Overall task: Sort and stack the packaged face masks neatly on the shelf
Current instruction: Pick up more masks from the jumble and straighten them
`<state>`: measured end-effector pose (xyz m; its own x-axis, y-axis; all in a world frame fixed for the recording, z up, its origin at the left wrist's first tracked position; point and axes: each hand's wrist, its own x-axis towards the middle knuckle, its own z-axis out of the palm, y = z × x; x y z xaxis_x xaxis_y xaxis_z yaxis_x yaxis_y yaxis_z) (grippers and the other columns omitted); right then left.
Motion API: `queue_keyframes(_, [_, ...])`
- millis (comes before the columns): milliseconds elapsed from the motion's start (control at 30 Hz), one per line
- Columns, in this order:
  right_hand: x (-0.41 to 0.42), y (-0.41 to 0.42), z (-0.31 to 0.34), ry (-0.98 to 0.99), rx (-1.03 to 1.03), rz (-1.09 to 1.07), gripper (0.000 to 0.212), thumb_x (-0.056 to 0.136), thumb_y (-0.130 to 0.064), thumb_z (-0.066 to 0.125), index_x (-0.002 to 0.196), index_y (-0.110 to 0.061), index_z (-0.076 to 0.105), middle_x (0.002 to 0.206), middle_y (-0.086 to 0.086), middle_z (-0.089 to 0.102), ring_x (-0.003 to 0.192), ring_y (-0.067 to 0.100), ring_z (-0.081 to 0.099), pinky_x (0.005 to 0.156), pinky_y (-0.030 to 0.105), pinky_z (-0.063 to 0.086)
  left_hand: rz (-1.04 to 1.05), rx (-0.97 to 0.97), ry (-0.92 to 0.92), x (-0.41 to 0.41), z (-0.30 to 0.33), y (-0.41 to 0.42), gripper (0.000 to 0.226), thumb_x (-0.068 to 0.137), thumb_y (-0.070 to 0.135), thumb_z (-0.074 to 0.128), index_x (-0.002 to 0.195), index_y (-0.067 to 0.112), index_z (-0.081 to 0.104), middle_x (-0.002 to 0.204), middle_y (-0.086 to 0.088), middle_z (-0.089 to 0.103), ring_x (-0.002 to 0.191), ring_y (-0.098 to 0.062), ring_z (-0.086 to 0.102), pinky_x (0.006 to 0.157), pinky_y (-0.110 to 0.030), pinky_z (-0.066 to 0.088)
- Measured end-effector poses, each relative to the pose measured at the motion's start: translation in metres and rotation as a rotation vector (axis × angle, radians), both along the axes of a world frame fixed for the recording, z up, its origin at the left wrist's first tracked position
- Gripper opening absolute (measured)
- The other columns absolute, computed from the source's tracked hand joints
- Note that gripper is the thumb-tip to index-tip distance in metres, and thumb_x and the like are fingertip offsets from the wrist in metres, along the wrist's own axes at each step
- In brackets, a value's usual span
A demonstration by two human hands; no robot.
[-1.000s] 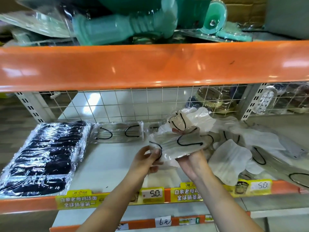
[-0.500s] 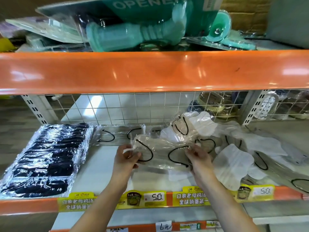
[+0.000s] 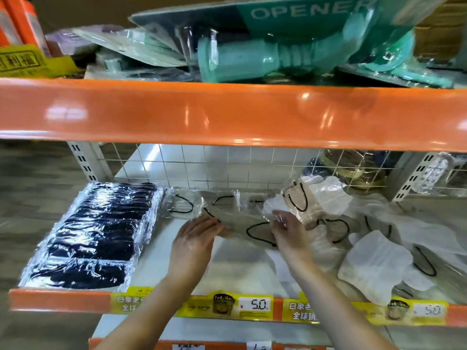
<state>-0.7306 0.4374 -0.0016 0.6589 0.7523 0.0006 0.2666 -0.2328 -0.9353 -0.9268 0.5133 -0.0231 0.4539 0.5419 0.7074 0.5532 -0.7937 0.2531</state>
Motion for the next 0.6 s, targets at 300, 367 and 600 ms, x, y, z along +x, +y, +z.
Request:
queue_keyframes(300, [-0.037,0.027,-0.004,-1.024,-0.081,0.353,0.030,0.079,-0.032,0.057,0.103,-0.023,0.071,0.110,-0.005,0.066,0.098,0.020,0.065,0.086,0.034,0.051,0.131,-0.156,0.020,-0.021,0.019,0.047,0.035,0.084,0.024,0.043,0.093,0.018,0.076,0.096,0.000,0.073,0.089,-0.020,0.070,0.063,-0.036,0.059])
queue_keyframes(367, [-0.040,0.040,-0.009,-0.968,-0.078,0.353,0.036,0.068,-0.006,0.071,0.100,-0.020,0.073,0.101,-0.004,0.069,0.089,0.022,0.067,0.076,0.030,0.054,0.135,-0.161,0.065,-0.024,0.016,0.055,0.033,0.085,0.024,0.044,0.092,0.017,0.076,0.096,-0.001,0.073,0.090,-0.021,0.070,0.064,-0.038,0.059])
queue_keyframes(600, [-0.041,0.071,-0.011,-1.060,-0.090,0.250,0.046,0.060,0.008,0.071,0.102,-0.011,0.068,0.099,0.004,0.068,0.091,0.029,0.064,0.083,0.036,0.052,0.102,-0.242,0.191,-0.022,0.008,0.082,0.029,0.088,0.023,0.047,0.099,0.016,0.072,0.102,-0.001,0.071,0.099,-0.025,0.065,0.076,-0.037,0.054])
